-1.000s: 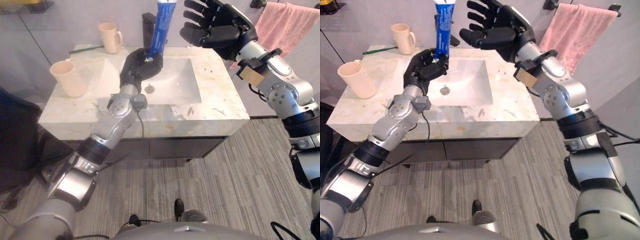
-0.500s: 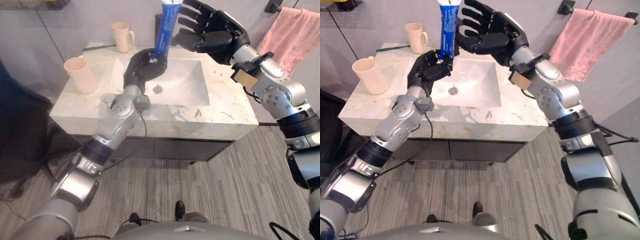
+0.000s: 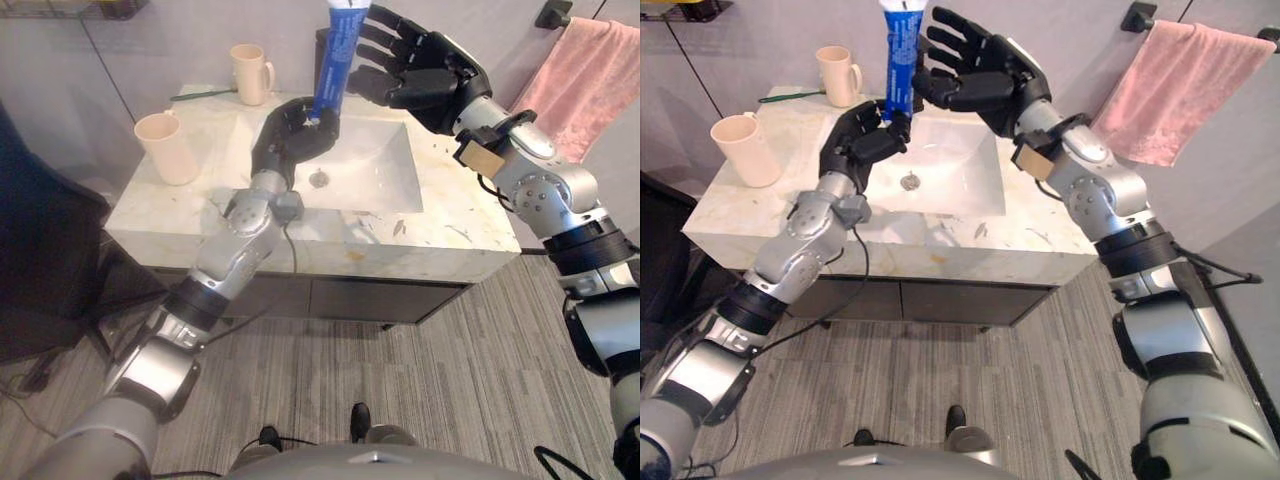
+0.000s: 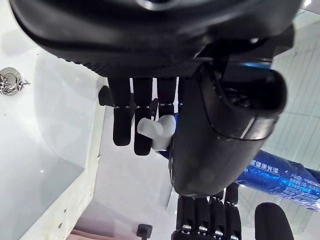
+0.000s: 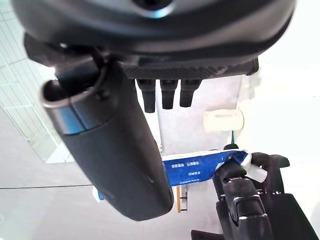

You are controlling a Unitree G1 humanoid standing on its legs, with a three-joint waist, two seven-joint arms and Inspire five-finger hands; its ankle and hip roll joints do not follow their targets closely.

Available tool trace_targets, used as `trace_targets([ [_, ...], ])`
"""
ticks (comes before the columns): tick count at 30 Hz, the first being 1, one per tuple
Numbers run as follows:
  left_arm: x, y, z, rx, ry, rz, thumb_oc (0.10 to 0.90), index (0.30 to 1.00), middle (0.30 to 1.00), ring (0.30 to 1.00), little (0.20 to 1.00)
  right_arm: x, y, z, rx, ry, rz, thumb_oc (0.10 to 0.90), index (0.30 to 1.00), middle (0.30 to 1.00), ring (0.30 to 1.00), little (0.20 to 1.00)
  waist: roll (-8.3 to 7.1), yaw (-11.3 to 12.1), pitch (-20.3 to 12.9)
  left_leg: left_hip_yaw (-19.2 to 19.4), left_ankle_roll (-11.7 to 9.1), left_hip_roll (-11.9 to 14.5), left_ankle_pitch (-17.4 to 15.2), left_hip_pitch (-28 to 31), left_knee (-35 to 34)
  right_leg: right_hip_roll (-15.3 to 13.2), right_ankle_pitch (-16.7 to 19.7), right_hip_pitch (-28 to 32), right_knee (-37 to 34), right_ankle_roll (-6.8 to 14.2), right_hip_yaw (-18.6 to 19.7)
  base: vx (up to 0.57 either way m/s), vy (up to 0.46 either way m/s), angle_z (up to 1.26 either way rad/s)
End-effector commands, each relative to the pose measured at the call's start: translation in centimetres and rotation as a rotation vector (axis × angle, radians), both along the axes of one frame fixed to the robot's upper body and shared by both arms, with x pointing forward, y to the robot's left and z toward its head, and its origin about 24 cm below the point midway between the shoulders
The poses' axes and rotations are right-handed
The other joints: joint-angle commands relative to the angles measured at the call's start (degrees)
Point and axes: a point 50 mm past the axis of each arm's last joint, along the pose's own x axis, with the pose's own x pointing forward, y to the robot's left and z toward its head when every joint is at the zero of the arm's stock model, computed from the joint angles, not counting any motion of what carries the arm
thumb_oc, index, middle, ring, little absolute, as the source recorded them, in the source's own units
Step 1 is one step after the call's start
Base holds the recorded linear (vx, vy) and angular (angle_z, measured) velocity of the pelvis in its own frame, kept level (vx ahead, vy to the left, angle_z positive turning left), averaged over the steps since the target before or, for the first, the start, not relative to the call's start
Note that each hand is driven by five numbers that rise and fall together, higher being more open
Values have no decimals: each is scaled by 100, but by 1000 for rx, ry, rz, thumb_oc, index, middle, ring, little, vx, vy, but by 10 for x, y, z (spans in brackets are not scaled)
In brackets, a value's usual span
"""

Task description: Organize the bathroom.

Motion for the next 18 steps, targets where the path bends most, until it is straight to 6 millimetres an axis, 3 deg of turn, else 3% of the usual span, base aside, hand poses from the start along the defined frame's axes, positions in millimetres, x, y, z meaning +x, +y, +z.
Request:
trace_targets([
  [1,-1,-26,65,12,-288,-95,400,300,300,300,300,-8,9,77,164,-273,42,800,900,900,900,900,-75,120,-589,44,223,-330,-210,-102,379,255,-1061,-132,916,275,3,0,0,0],
  [14,-1,-30,58,23,-265,-109,400,300,300,300,300,-8,7,83,168,-300,27,800,900,900,900,900,-77,125,-573,51,237,-326,-224,-105,409,226,-1085,-146,971,287,-2,0,0,0],
  [15,-1,-30,58,24,-264,-109,400,300,300,300,300,-8,7,84,168,-300,28,718,778,778,778,778,-77,123,-574,51,238,-327,-225,-104,409,226,-1085,-146,972,287,-1,0,0,0],
  [16,-1,-31,57,26,-261,-110,400,300,300,300,300,-8,7,84,169,-301,30,576,564,564,564,564,-77,118,-576,52,240,-326,-222,-98,401,226,-1083,-150,973,288,6,0,0,0],
  [18,-1,-31,55,27,-256,-113,400,300,300,300,300,-9,7,84,177,-300,32,482,422,422,422,422,-77,113,-583,50,242,-324,-225,-99,401,222,-1088,-155,980,294,14,0,0,0],
])
